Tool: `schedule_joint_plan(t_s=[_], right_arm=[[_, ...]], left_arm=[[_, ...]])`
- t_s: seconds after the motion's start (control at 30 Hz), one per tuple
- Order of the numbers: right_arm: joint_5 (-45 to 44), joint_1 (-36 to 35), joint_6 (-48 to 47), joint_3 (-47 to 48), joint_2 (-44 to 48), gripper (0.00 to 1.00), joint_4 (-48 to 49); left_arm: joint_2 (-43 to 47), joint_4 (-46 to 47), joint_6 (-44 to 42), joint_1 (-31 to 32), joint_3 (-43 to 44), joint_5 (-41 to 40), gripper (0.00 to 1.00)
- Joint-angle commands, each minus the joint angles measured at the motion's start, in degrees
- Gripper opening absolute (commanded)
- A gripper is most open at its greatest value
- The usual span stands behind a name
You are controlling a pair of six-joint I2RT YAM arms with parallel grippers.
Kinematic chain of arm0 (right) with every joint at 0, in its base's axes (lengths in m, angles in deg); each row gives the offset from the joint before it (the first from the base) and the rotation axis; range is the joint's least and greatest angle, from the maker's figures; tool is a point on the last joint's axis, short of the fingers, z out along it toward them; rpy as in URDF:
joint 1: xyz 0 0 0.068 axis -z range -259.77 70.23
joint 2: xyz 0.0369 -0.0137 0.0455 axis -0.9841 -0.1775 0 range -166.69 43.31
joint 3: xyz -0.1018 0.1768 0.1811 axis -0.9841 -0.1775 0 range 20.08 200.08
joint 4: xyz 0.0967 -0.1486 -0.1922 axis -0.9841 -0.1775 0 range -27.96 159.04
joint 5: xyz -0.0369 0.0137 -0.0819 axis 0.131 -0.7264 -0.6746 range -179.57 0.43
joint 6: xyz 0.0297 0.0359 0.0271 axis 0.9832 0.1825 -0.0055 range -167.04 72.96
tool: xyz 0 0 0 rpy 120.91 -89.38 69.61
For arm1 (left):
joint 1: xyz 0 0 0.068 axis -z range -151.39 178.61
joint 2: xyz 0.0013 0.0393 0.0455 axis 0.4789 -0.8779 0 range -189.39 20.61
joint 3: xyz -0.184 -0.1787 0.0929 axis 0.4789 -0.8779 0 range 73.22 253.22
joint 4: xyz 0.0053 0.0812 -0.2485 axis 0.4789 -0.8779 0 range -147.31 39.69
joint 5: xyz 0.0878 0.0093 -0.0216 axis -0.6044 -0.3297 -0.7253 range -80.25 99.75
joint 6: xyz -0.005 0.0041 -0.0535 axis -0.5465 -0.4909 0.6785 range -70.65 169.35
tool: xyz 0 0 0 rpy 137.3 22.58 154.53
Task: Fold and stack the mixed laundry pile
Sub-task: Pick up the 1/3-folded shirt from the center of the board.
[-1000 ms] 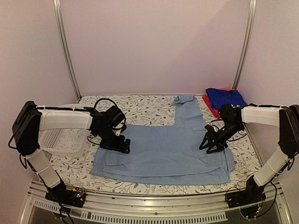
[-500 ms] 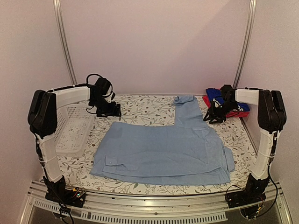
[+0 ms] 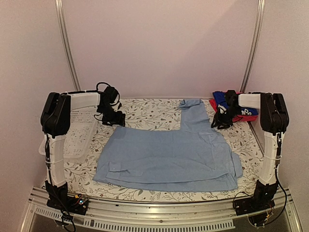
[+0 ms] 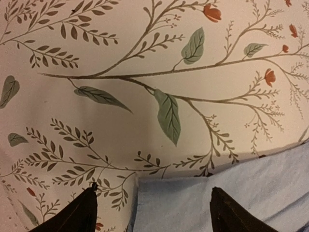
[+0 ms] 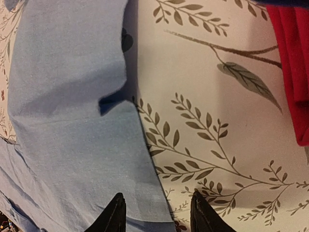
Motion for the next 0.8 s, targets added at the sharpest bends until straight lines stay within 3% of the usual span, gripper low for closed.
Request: schedule_joint_plan(t_s=[0.0, 0.47, 0.53, 0.63, 0.77], right_arm=[[-1.02, -1.66, -1.46, 3.96, -3.29, 0.45, 2.4], [-1.67, -3.25, -3.48, 16.14, -13.37, 0.49, 1.89], [-0.33, -3.27, -3.96, 17.59, -14.51, 0.43, 1.57], [2.67, -3.24, -4.49, 18.56, -14.69, 0.22, 1.73], [7.0, -3.22, -5.04, 18.27, -13.71, 0.01, 2.53]], left_arm=[[-1.62, -0.92, -1.84, -0.25, 2.52, -1.1, 0.8], [-5.06, -3.04, -2.2, -1.23, 5.06, -2.05, 0.78], [-5.37, -3.15, -2.53, -1.75, 5.19, -1.69, 0.77], [-5.38, -3.22, -3.08, -2.45, 5.37, 0.81, 0.73], [-5.75, -3.12, -4.42, -3.53, 5.79, 3.27, 0.67]])
